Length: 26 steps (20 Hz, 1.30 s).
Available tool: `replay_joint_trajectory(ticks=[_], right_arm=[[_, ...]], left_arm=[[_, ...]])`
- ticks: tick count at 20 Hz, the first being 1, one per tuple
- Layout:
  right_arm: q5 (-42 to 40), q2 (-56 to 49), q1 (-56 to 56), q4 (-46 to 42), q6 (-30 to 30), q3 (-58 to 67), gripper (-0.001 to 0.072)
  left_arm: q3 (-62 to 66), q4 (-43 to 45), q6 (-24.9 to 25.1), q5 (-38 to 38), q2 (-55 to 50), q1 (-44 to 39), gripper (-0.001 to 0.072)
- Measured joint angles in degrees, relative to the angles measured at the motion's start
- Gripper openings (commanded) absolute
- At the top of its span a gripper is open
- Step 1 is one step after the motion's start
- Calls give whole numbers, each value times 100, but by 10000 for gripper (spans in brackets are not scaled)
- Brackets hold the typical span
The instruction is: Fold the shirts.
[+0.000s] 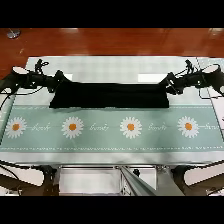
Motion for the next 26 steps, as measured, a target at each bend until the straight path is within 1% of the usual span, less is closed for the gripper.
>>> replay_joint_trajectory(ticks=[1, 2, 4, 6, 8, 9, 11, 13, 15, 16, 17, 18, 19, 20, 23, 26], right_arm=[[186, -13, -66, -74, -9, 118, 621], [348, -17, -164, -157, -20, 238, 621], [791, 15, -448, -431, -20, 404, 621], [1137, 39, -754, -802, 50, 389, 621], [1272, 50, -955, -1016, 111, 164, 621], [1268, 55, -994, -1040, 111, 15, 620], [1163, 11, -970, -992, 61, -208, 620], [1106, -63, -815, -723, -42, -323, 620], [1043, -157, -590, -498, -116, -348, 611], [1005, -216, -461, -442, -151, -315, 476], [920, -273, -317, -435, -181, -260, 161], [881, -319, -190, -551, -181, -179, 23], [883, -317, -96, -535, -162, -72, 23], [887, -269, -26, -476, -166, 39, 22], [1119, 170, 76, -452, -271, 133, 21], [1117, 1233, 101, -621, -374, -507, 21]], left_arm=[[111, 133, -13, -256, -20, 55, 697], [258, 426, -155, -619, -26, 173, 697], [472, 1213, -452, -1263, 59, 503, 697], [448, 1814, -391, -1794, 343, 881, 697], [81, 2061, -181, -1939, 798, 1233, 697], [-210, 1965, -42, -1853, 1080, 1353, 697], [-1001, 1480, 378, -1469, 1751, 1488, 697], [-1858, 649, 933, -1054, 2500, 1445, 697], [-2487, 4, 1346, -857, 3058, 1241, 697], [-2684, -229, 1475, -811, 3230, 1086, 697], [-2839, -411, 1582, -831, 3366, 894, 696], [-2942, -529, 1657, -833, 3442, 682, 661], [-3018, -673, 1714, -813, 3493, 448, 286], [-3060, -787, 1757, -811, 3510, 227, 21], [-3040, -1051, 1915, -699, 3442, -533, 23], [-2774, -1167, 1987, -122, 3268, -1493, 22]])
